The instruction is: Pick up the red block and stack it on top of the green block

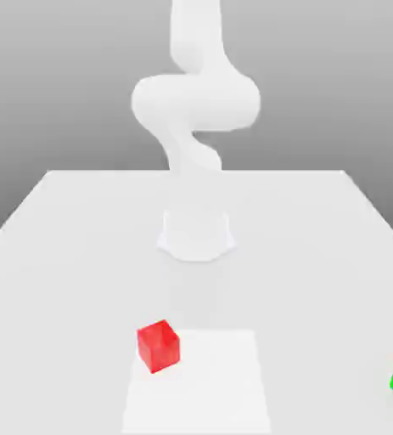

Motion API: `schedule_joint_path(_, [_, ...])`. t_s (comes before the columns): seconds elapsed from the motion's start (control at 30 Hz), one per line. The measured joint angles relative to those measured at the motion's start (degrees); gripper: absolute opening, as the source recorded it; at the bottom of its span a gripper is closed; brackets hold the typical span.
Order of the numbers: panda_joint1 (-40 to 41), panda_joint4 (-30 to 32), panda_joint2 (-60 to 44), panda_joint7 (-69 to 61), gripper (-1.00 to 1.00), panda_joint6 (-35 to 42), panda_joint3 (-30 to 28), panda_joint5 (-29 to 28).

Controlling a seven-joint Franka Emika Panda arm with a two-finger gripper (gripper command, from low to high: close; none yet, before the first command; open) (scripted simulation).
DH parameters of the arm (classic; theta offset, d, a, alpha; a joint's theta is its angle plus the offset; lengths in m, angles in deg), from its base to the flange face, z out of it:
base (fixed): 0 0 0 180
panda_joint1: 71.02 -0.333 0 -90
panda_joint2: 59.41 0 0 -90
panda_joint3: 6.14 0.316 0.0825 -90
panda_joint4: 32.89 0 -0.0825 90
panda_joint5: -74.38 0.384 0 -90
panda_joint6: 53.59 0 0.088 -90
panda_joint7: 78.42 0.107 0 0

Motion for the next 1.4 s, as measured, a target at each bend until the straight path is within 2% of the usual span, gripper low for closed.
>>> schedule_joint_path(0.23, [8.4, 8.1, -13.0, 16.4, 0.0, -7.7, 6.2, -4.0])
schedule_joint_path(0.5, [15.1, 17.2, -27.3, 33.2, 0.0, -16.4, 8.7, -6.3])
schedule_joint_path(0.63, [16.7, 21.8, -33.9, 39.6, 0.0, -20.8, 8.4, -4.8])
schedule_joint_path(0.77, [16.9, 26.1, -39.5, 42.7, 0.0, -25.2, 8.0, 0.6])
schedule_joint_path(0.9, [16.9, 26.0, -43.4, 44.4, 0.0, -28.6, 7.8, 0.4])
schedule_joint_path(1.2, [13.7, 24.7, -53.5, 49.0, 0.0, -37.0, 3.0, -6.0])
schedule_joint_path(1.23, [13.0, 24.7, -54.6, 49.4, -1.0, -38.0, 2.1, -6.6])
schedule_joint_path(1.4, [13.0, 24.7, -54.6, 49.5, -1.0, -38.1, 2.1, -6.7])
